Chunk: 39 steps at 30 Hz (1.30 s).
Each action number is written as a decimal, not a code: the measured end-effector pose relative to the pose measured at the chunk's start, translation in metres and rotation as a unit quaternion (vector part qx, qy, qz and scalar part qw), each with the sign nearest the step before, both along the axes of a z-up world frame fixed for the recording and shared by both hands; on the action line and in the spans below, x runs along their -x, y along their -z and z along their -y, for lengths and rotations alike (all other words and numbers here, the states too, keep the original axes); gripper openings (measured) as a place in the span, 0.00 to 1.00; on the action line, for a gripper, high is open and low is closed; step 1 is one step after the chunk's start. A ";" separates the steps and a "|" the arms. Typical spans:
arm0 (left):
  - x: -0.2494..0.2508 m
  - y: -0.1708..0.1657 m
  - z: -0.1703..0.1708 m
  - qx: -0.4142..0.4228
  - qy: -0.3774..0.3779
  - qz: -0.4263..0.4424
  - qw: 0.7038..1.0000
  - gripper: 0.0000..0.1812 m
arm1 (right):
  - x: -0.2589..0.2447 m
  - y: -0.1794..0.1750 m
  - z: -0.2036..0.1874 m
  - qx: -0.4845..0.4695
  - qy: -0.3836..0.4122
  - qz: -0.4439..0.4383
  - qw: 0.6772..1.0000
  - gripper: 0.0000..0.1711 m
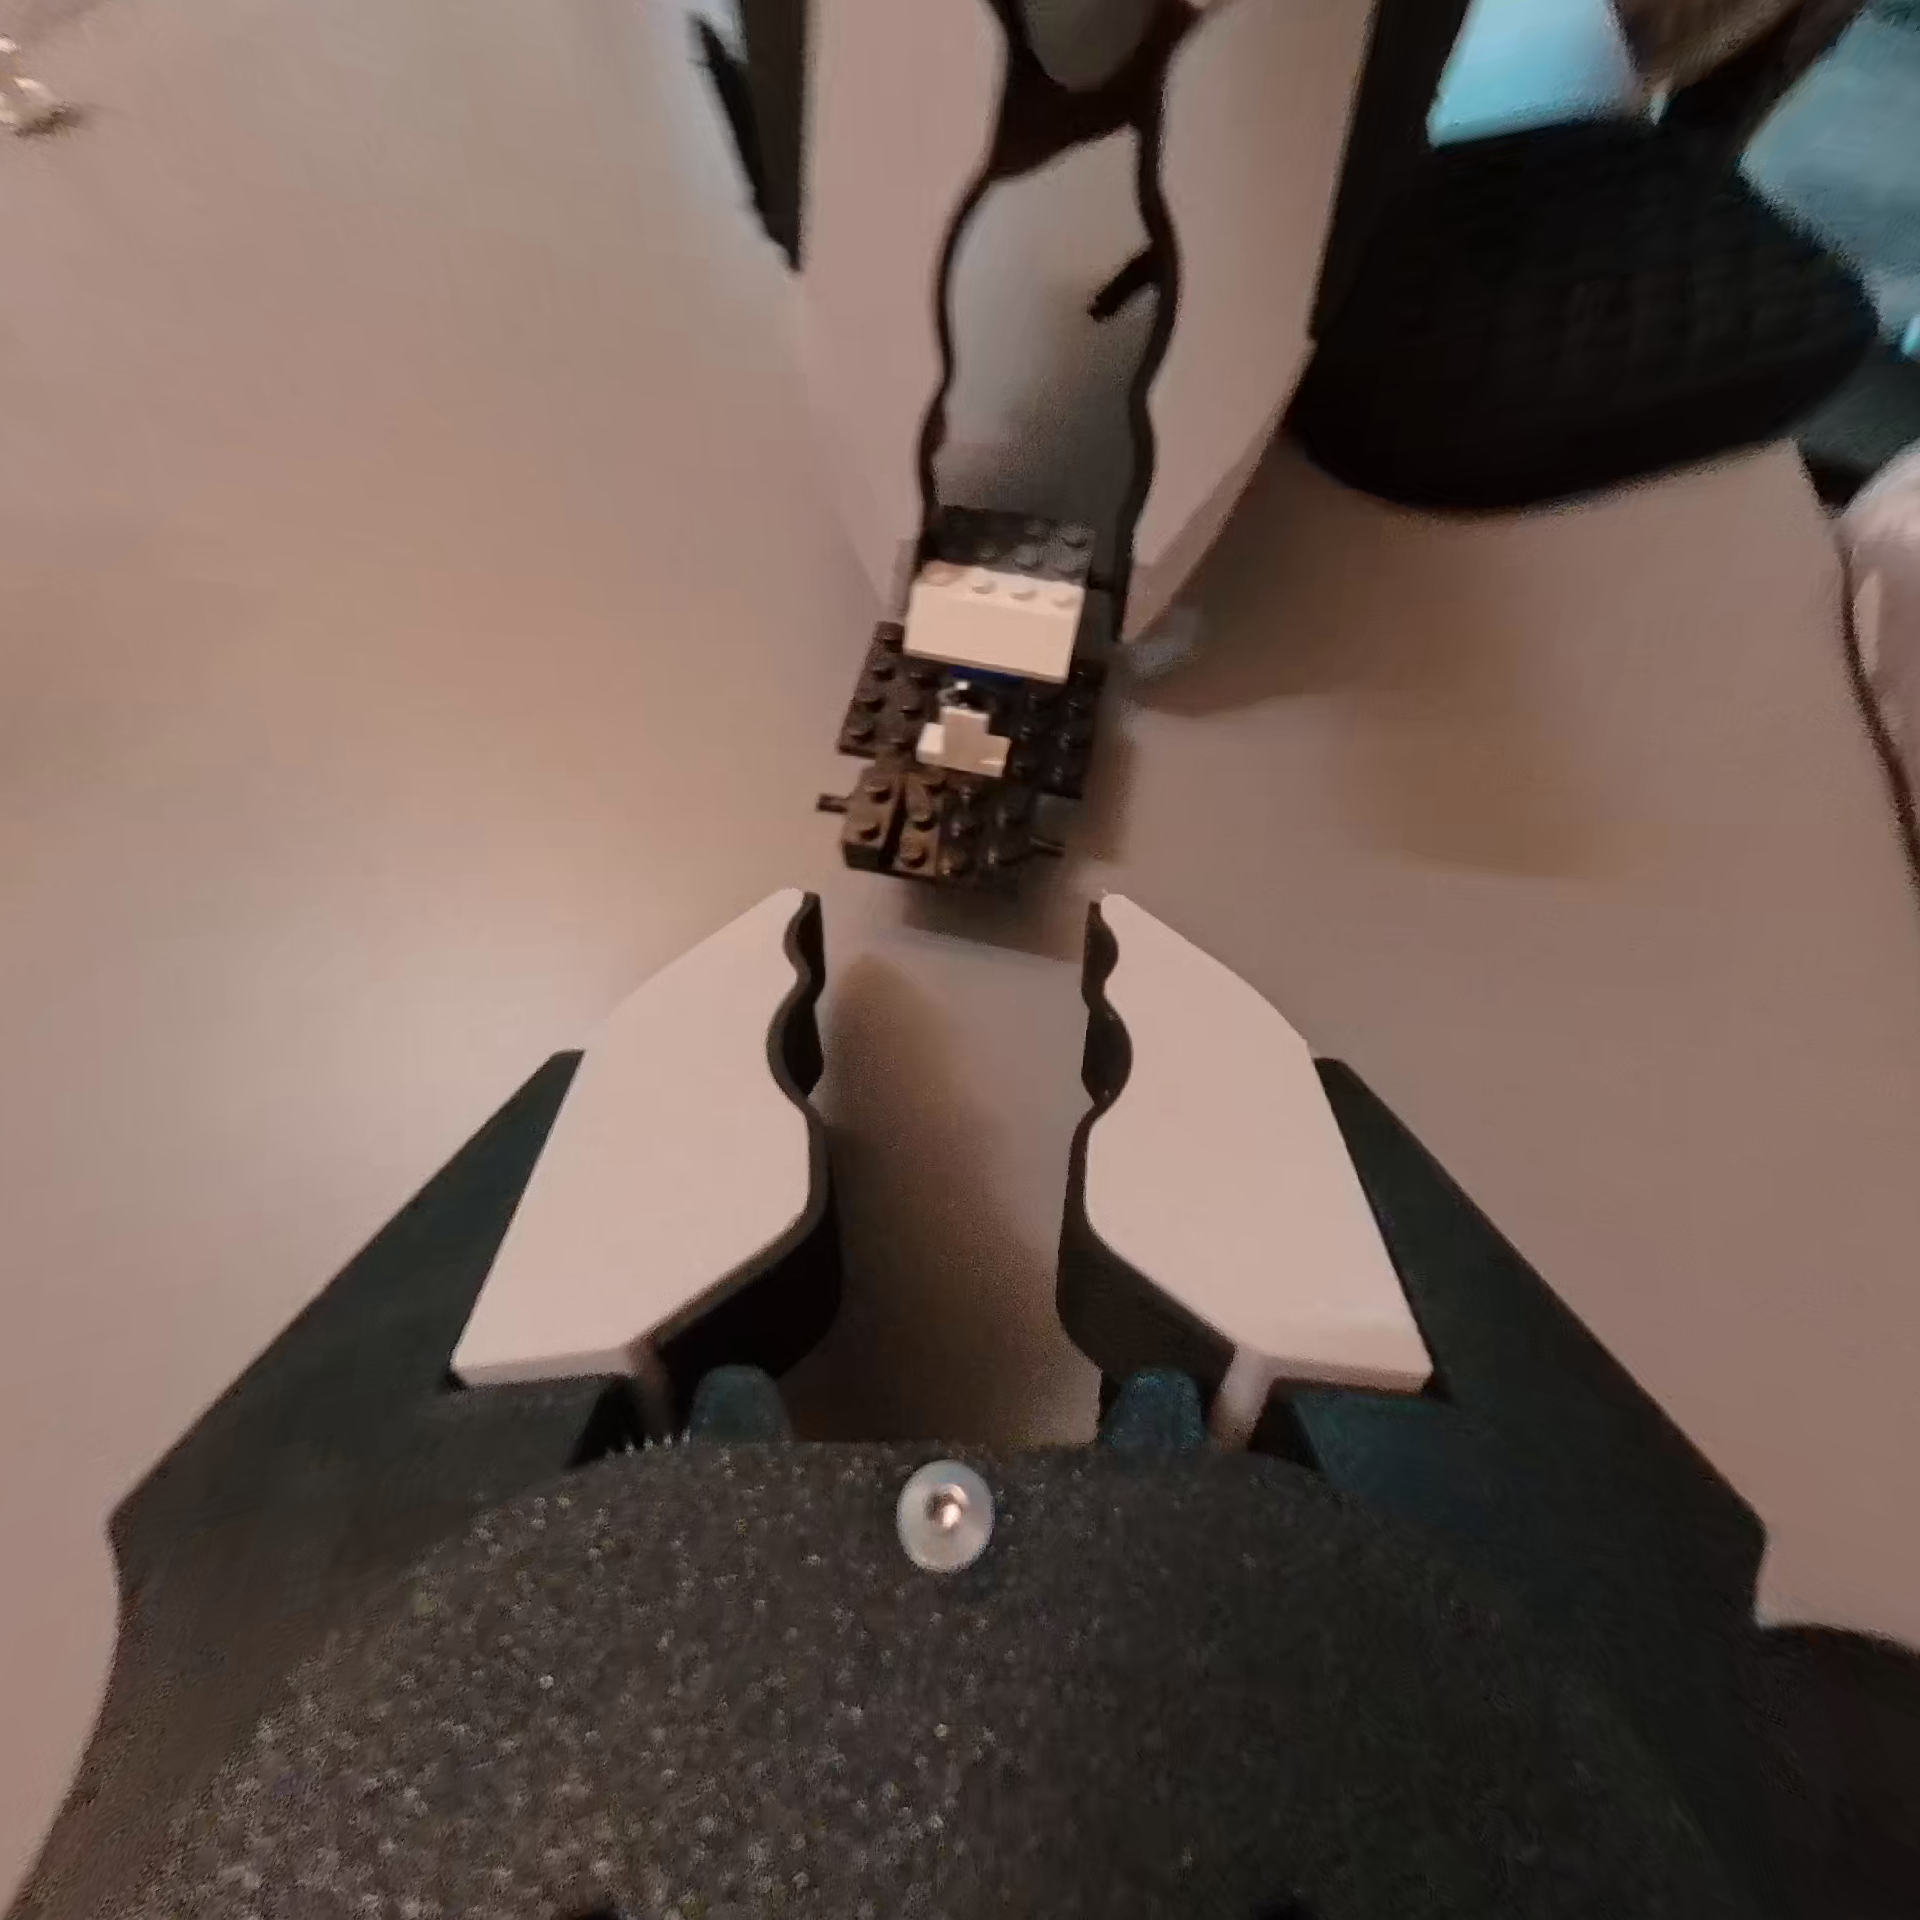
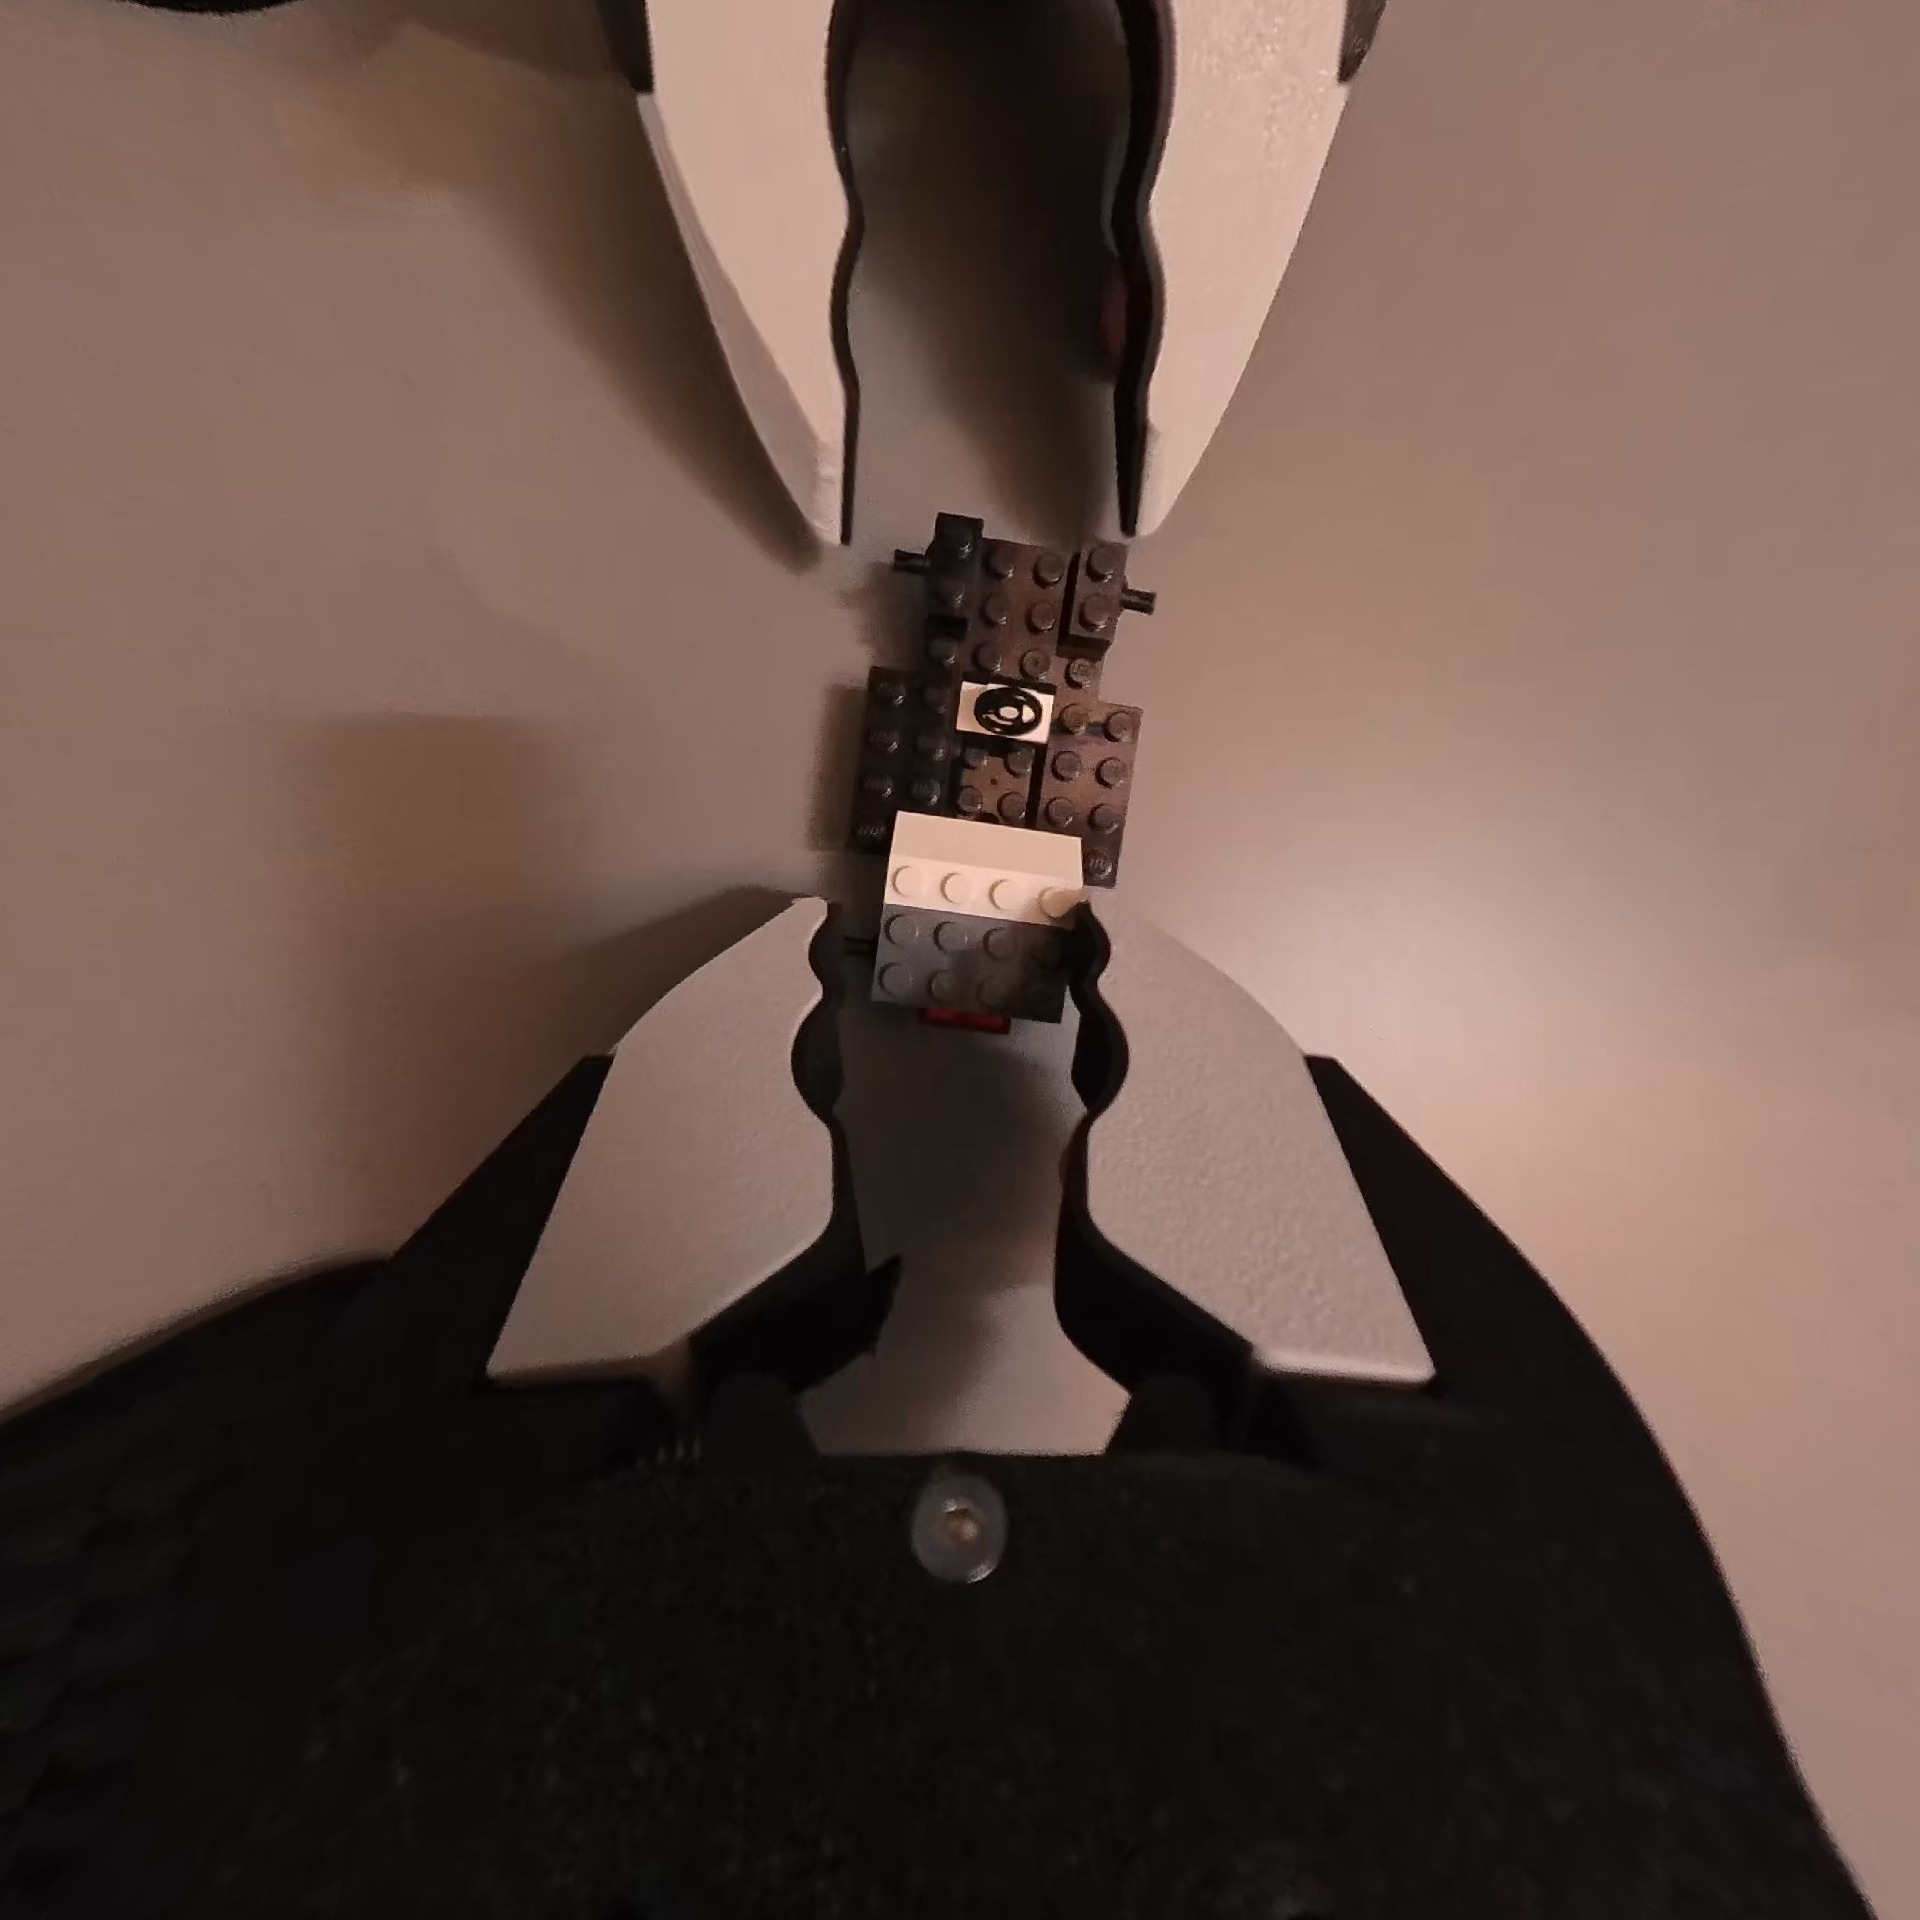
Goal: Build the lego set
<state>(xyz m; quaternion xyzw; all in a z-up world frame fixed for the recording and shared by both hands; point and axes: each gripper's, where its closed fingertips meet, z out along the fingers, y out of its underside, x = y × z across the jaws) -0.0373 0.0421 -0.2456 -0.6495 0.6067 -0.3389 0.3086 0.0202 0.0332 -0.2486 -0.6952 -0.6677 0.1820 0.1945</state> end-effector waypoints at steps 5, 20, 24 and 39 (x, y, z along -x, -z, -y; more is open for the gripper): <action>-0.003 -0.033 -0.027 0.163 -0.108 0.108 0.975 0.20 | -0.012 -0.025 -0.007 -0.022 -0.002 -0.011 1.000 0.24; -0.052 -0.066 0.001 0.556 -0.136 0.252 0.780 0.06 | -0.031 -0.060 -0.008 -0.057 -0.085 0.014 0.995 0.24; -0.054 -0.061 0.004 0.569 -0.141 0.248 0.771 0.06 | -0.032 -0.055 -0.005 -0.050 -0.093 0.017 0.994 0.24; -0.036 -0.058 -0.027 0.567 -0.245 0.355 0.701 0.05 | -0.036 -0.076 -0.028 0.006 0.127 -0.134 0.983 0.31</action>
